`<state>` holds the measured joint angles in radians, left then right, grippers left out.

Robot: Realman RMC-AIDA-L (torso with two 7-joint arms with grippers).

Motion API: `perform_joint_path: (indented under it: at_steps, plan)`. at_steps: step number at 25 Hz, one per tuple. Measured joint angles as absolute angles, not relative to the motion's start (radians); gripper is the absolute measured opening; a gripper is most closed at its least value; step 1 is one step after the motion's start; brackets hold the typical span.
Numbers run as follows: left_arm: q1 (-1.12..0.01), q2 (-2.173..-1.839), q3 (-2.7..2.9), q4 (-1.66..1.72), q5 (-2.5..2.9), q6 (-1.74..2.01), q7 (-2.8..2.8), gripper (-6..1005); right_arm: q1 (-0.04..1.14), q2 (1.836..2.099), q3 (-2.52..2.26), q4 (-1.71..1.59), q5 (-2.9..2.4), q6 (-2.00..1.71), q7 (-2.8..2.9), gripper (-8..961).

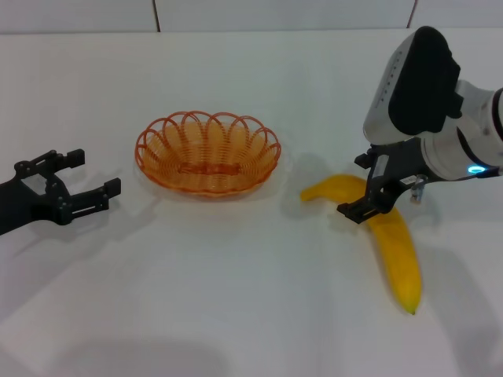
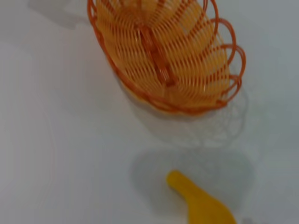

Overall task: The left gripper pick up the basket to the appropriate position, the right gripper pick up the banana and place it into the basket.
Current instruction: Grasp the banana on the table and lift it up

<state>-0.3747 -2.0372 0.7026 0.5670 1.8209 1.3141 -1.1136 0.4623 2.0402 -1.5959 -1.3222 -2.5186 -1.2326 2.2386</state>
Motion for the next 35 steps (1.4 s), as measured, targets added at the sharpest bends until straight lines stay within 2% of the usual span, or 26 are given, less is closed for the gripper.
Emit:
perform_joint_path:
  at_steps: [35]
  plan:
    - [-0.400,-2.035,0.704,0.545,1.821,1.315,-1.098,875,0.527,2.037,-1.641,-1.240,-2.580,-1.256,2.299,872]
